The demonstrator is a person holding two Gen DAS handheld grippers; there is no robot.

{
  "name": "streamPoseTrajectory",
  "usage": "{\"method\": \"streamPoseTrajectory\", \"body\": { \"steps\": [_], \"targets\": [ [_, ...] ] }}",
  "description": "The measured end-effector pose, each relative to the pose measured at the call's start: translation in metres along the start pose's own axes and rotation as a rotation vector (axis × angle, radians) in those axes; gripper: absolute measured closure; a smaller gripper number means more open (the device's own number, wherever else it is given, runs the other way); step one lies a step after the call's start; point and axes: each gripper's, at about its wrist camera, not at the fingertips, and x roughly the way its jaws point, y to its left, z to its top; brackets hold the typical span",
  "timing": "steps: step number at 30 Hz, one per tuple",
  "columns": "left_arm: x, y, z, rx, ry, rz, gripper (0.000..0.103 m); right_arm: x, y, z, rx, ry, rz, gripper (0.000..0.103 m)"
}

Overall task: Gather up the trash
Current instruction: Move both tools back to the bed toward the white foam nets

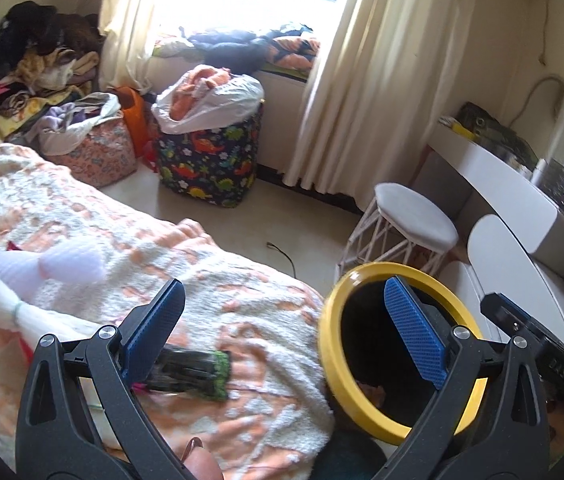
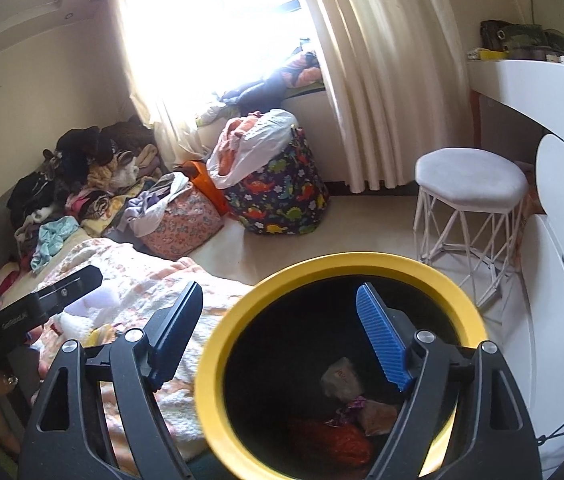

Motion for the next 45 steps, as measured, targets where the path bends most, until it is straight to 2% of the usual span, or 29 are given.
{"method": "streamPoseTrajectory", "body": {
  "steps": [13,24,31,45],
  "targets": [
    [-0.029,0.062,0.001,-0.106,-0.056,0.082,0.011,0.017,0.055,-0.005,-0.072,0.022,0.083,0.022],
    [-0.041,0.108,-0.003,-0.187,-0.071,0.142,0.011,0.035,0.109,-0.02,-0.156,0.091,0.167,0.022],
    [-0.05,0.138,-0.004,-0.243,-0.08,0.186,0.011,0.047,0.143,-0.041,-0.214,0.162,0.234,0.022],
    [-0.045,0.195,-0.019,-0.388,-0.014,0.247,0.011,0.083,0.203,-0.078,-0.314,0.311,0.351,0.022]
  ]
}}
